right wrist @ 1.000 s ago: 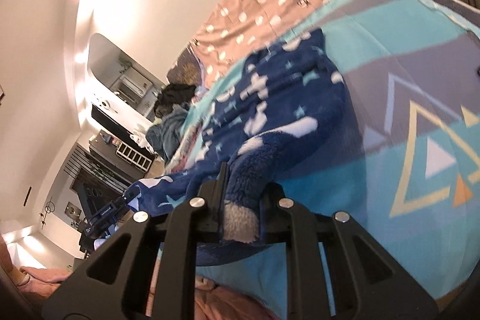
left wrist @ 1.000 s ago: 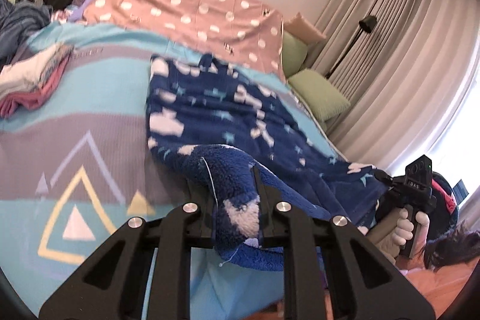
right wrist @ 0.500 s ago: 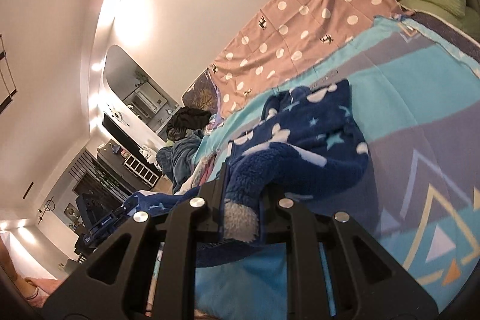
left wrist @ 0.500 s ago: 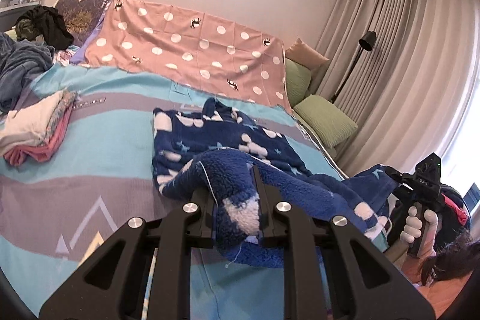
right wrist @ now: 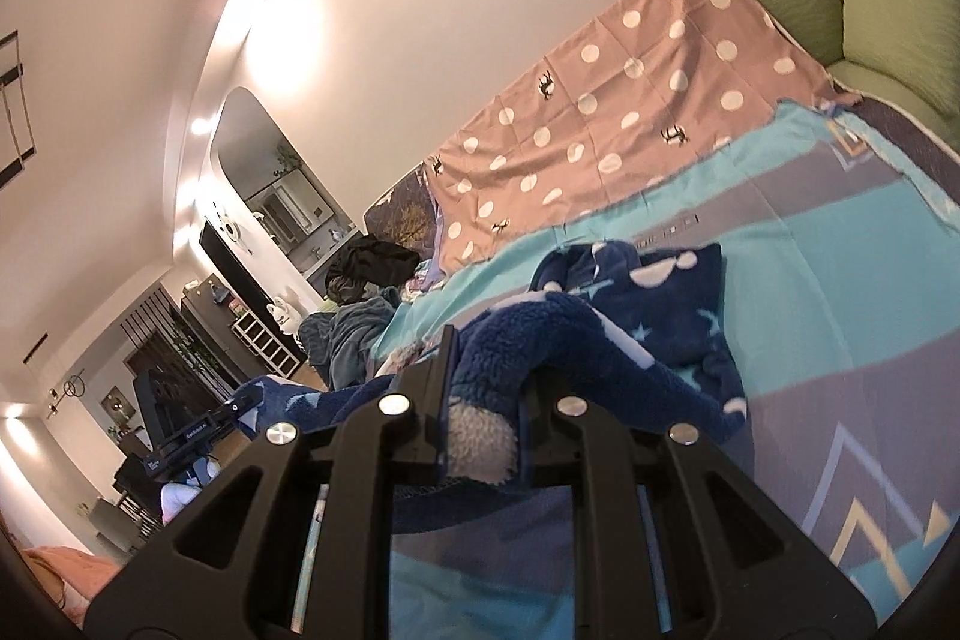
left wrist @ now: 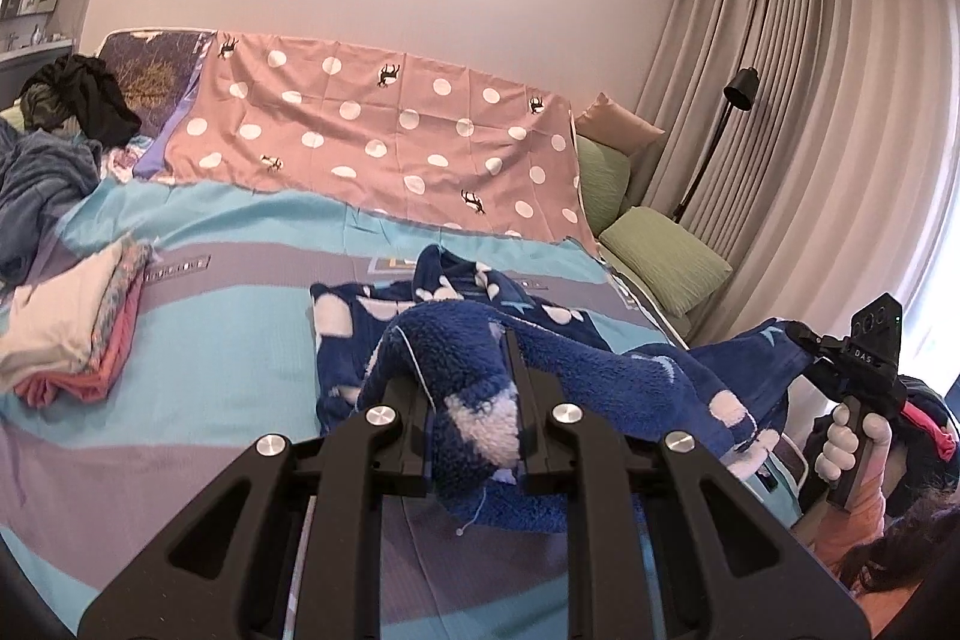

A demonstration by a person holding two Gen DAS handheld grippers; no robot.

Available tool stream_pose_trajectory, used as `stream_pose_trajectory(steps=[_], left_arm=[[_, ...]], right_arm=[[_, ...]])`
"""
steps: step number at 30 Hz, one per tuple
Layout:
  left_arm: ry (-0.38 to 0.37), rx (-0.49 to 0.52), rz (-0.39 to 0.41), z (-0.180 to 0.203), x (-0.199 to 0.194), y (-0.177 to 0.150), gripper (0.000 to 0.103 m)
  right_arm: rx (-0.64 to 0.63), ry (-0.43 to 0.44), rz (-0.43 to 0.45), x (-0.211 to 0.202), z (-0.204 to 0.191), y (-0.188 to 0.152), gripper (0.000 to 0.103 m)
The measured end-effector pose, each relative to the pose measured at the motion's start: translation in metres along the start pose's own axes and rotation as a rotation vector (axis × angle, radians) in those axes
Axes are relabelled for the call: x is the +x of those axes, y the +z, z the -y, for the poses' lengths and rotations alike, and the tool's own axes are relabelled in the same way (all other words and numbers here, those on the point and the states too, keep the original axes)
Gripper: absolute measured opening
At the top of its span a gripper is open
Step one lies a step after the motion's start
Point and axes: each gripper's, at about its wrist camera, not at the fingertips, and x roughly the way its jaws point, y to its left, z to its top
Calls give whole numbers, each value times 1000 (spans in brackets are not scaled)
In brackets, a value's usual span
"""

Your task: Fold small clothes

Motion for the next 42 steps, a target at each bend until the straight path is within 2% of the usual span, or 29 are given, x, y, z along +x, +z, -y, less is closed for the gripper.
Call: stream_pose_trajectory(steps=[6,16,20,34,42], left_arm=[[16,37,20,0,13,22,18],[-1,23,48,-9,47,68,18],[29,44,49,-10,66,84,18],[89,63,52,-28,136,121,18],[111,24,-15,-56,203,132,18]], right_arm=[[-59,-35,20,16,-6,24,16],[-143,-105,52,52,-10,63,16],[-163,-127,74,68,-7,76,16],[-198,-199,94,143,25,110,16],[-140,-216,39,205,72,128,16]])
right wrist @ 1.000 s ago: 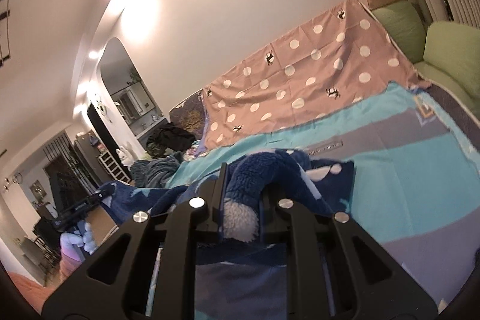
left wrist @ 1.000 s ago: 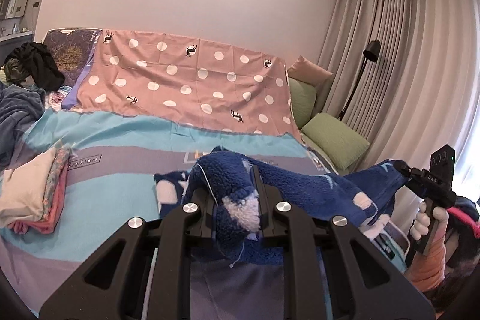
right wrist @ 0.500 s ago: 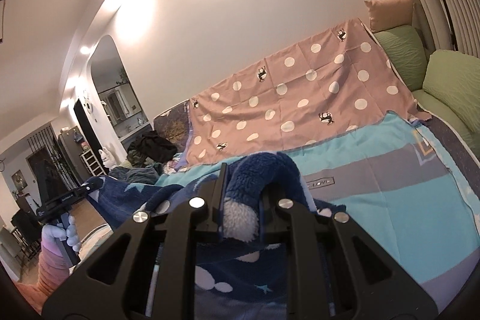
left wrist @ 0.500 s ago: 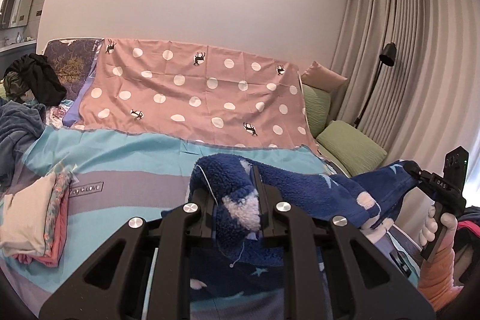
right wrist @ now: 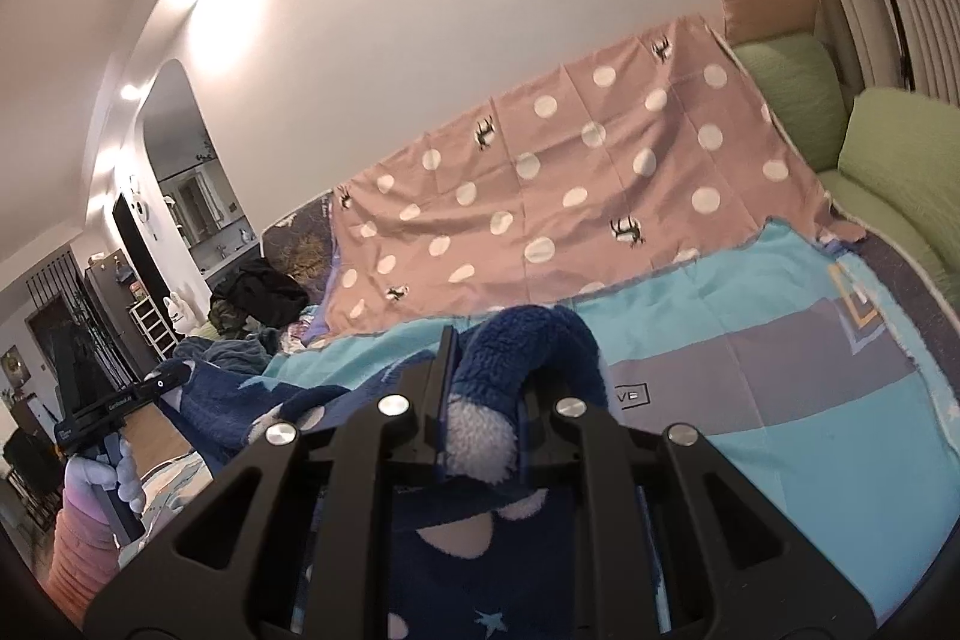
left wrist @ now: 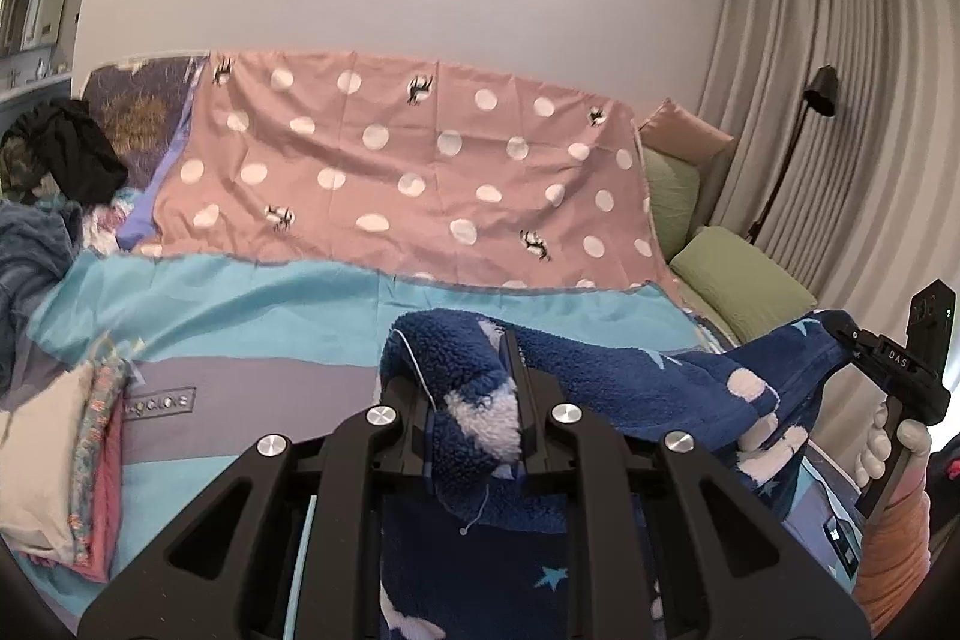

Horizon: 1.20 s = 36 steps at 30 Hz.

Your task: Fold small clothes

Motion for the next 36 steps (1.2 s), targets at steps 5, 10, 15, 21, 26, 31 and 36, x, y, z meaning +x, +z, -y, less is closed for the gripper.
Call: stream_pose_trajectory(steps=[5,10,15,21,26,31,36], left_arm=[[15,-39,-65,-22,54,-9,18],[25,-28,-111,-26,94,-20,18],[57,-21,-154,-35,126,-32,18],[95,-44,-278,-59,163,-71,23],[48,-95,-265,-68,156,-76,35],[14,-20,-243,-46,138,-74,46],[-100,41,-276,-19,125,-87,46]], right_arm=[[40,-25,-70,50,26,-10,16],[77,-43,-122,87,43,-26,16],[115,-92,-148,110,63,-41,16],[77,-178,-284,137,74,-74,24],[90,-158,-290,132,77,-73,28],[71,-113,-314,124,64,-76,44],[-92,-1,-453,125,25,-88,47]])
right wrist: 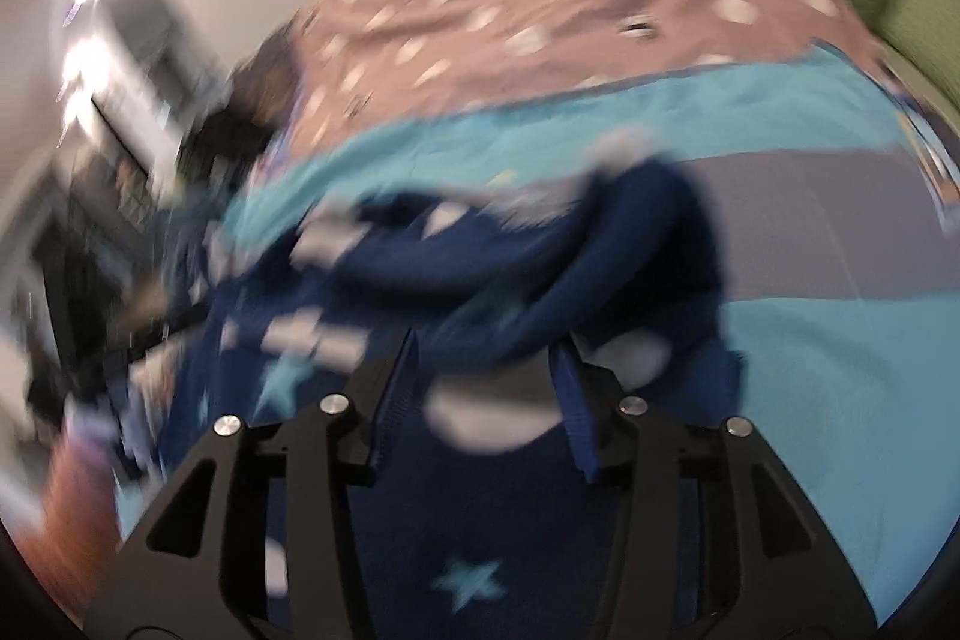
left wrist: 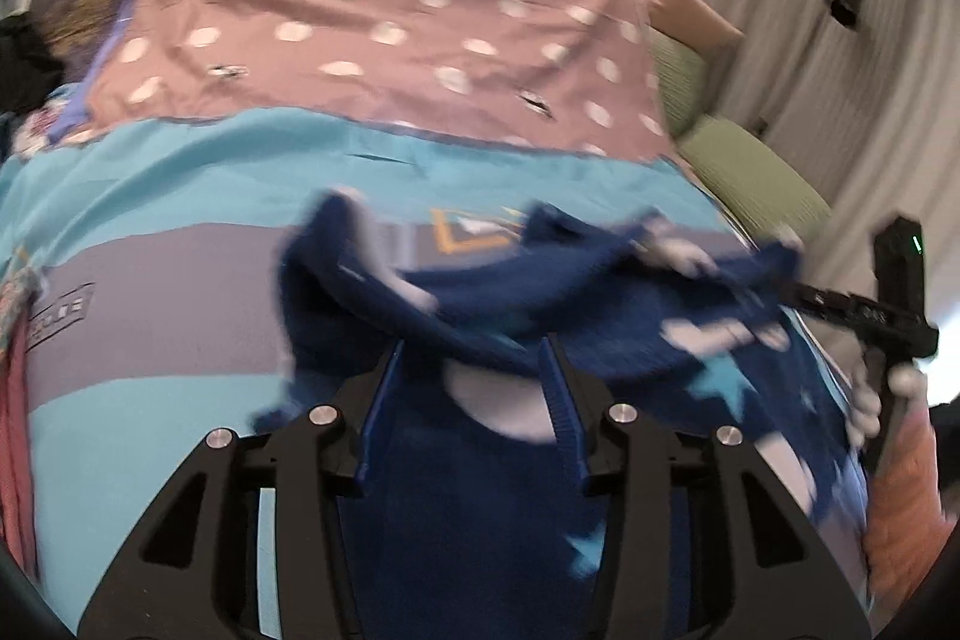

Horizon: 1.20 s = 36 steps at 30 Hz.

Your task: Fold small clothes

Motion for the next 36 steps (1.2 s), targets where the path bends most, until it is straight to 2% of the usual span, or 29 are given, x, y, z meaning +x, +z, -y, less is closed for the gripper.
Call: stream_pose_trajectory(steps=[4,6,8,10,12,15,16,18,20,23,25,27,29,30,31,32,34,35,36], left_arm=[[-61,118,-86,29,13,-10,46],[-49,155,-125,40,28,-10,46],[-21,169,-160,42,46,-4,46],[7,158,-178,39,63,10,46],[66,151,-162,33,72,24,46],[184,100,-87,13,76,49,46],[217,64,-58,5,75,56,46],[278,-33,-17,-16,69,61,46],[252,-95,-14,-32,61,56,46],[217,-133,-48,-46,51,45,46],[205,-162,-75,-56,48,40,47],[213,-201,-97,-68,53,42,52],[176,-254,-149,-79,66,45,55],[147,-294,-205,-85,80,44,55],[133,-314,-250,-87,92,42,54],[138,-313,-260,-86,98,41,41],[151,-252,-230,-77,97,42,12],[182,-215,-193,-72,91,42,12],[211,-187,-170,-71,87,40,12]], right_arm=[[-191,-28,-128,25,-40,-6,47],[-247,-76,-162,39,-48,-5,47],[-243,-93,-176,50,-47,6,46],[-215,-122,-159,53,-41,18,42],[-177,-229,-93,56,-27,37,42],[-69,-310,27,53,3,52,43],[20,-315,51,51,21,50,43],[140,-255,62,45,46,41,43],[211,-208,72,38,66,31,43],[286,-147,72,27,90,29,43],[307,-165,58,24,99,33,57],[340,-158,20,33,113,42,61],[393,-91,-57,56,123,50,62],[418,-73,-106,67,127,51,60],[419,-93,-112,72,127,51,27],[402,-104,-97,73,125,52,10],[373,-122,-4,60,117,51,11],[362,-129,59,51,117,49,11],[364,-119,52,53,120,46,13]])
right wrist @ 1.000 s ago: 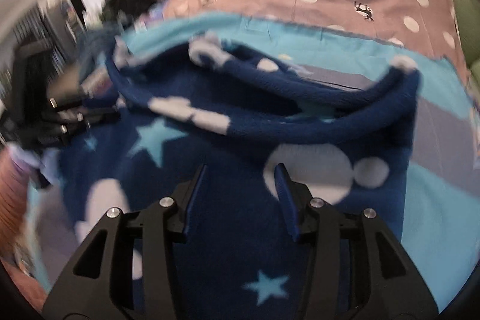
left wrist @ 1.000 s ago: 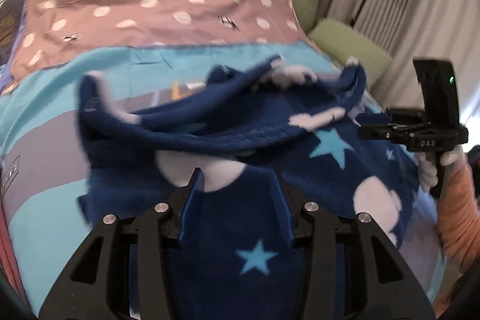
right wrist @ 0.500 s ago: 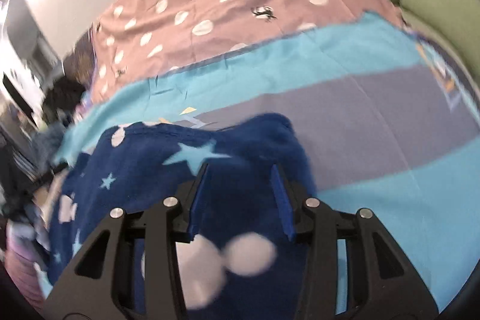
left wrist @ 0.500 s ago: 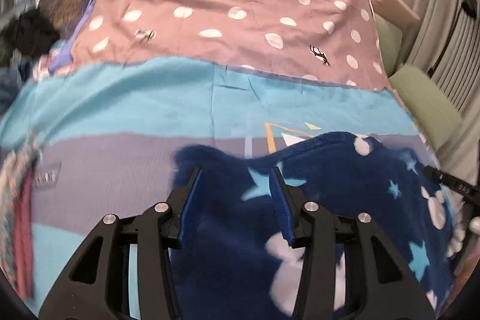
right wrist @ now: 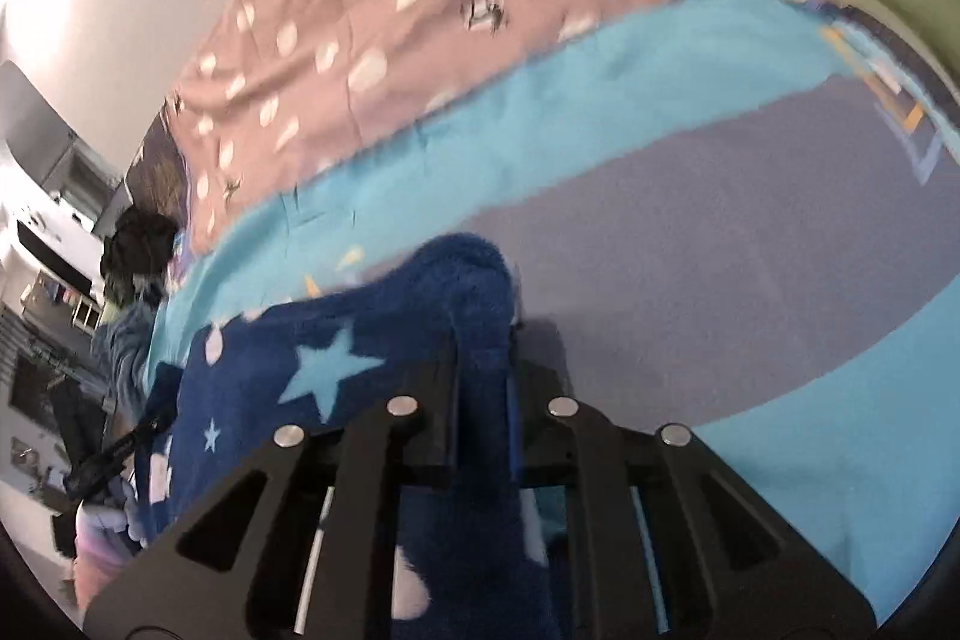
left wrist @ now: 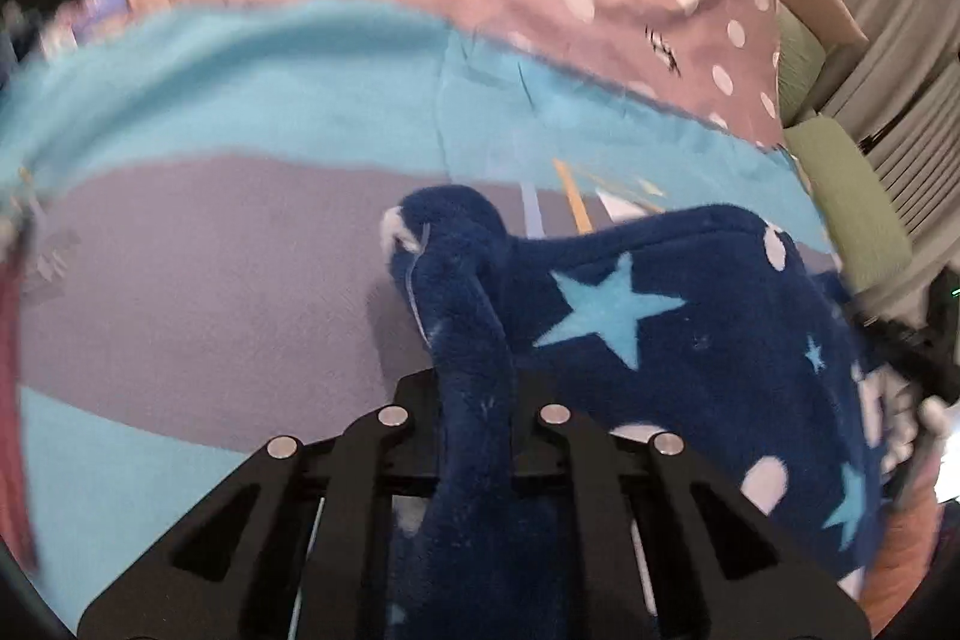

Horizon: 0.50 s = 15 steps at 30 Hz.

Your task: Fold small clothes

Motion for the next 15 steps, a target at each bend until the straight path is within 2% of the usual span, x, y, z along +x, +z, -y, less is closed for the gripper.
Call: stream_pose_trajectory(steps=[1,2,3,4,7,9,11,12,15], left_arm=[[67,30,34,-2,-2,-3,12],[95,38,34,-5,0,-8,13],[91,28,17,-8,2,-13,13],[91,28,21,-8,0,-15,14],[86,52,105,-3,-37,-21,18],[81,72,160,-1,-75,-33,22],[54,103,218,2,-118,-60,42],[33,102,229,1,-132,-73,47],[-26,58,219,-14,-164,-129,50]], right_arm=[[16,9,-35,7,5,-3,16],[42,-6,-57,10,12,-5,18],[73,-16,-60,6,19,-10,29],[91,-18,-25,-9,25,-15,33],[77,-63,81,-66,33,-40,37],[51,-61,115,-112,44,-73,42],[62,-35,101,-146,59,-112,47],[78,-19,84,-158,66,-133,47],[159,26,50,-186,83,-196,47]])
